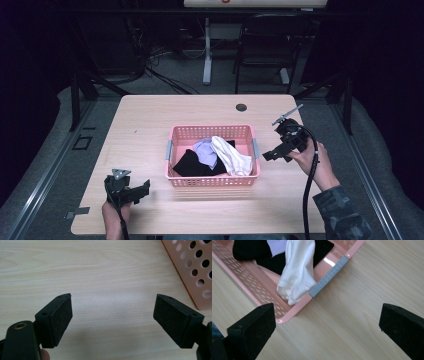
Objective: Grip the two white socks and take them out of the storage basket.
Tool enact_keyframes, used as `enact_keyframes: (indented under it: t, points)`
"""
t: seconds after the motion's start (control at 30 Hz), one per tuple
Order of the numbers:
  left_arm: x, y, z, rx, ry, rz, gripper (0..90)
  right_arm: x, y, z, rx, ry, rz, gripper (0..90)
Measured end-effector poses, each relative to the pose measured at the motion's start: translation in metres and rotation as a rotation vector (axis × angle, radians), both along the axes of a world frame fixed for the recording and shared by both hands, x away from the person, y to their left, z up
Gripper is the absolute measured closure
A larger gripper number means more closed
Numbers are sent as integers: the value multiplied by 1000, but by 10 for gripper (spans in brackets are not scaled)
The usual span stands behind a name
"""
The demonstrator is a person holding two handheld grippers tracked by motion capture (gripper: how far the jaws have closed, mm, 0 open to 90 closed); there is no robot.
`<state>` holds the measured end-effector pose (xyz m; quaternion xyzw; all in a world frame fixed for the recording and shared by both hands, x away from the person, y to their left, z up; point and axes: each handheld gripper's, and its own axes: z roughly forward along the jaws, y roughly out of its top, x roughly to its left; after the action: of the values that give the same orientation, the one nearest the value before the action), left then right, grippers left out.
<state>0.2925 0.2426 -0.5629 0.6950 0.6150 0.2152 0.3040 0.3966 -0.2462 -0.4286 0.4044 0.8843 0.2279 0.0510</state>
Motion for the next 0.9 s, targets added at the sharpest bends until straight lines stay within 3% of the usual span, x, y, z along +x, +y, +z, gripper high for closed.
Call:
enact_keyframes:
  t: [0.2,0.33,0.37,0.47,0.5,0.67,0.73,0.9]
  points:
    - [-2,3,0,-2,-2,3,157,11,16,10,-25,8,46,3]
    - [3,-1,0,0,-1,-4,156,18,32,12,-2,2,65,9]
    - [4,-2,-1,3,4,-7,157,20,35,14,-23,3,80,9]
    - [5,-3,-1,1,4,-16,156,26,46,15,-16,6,88,8]
    - [4,-3,-1,0,0,-16,156,27,51,13,5,4,75,8]
    - [3,-1,0,-4,-7,-11,157,35,67,13,-16,11,96,0]
    - [3,-1,0,-2,-2,-15,156,36,71,10,5,13,85,0]
    - [3,-1,0,-4,-3,-17,157,48,84,2,-41,28,102,30]
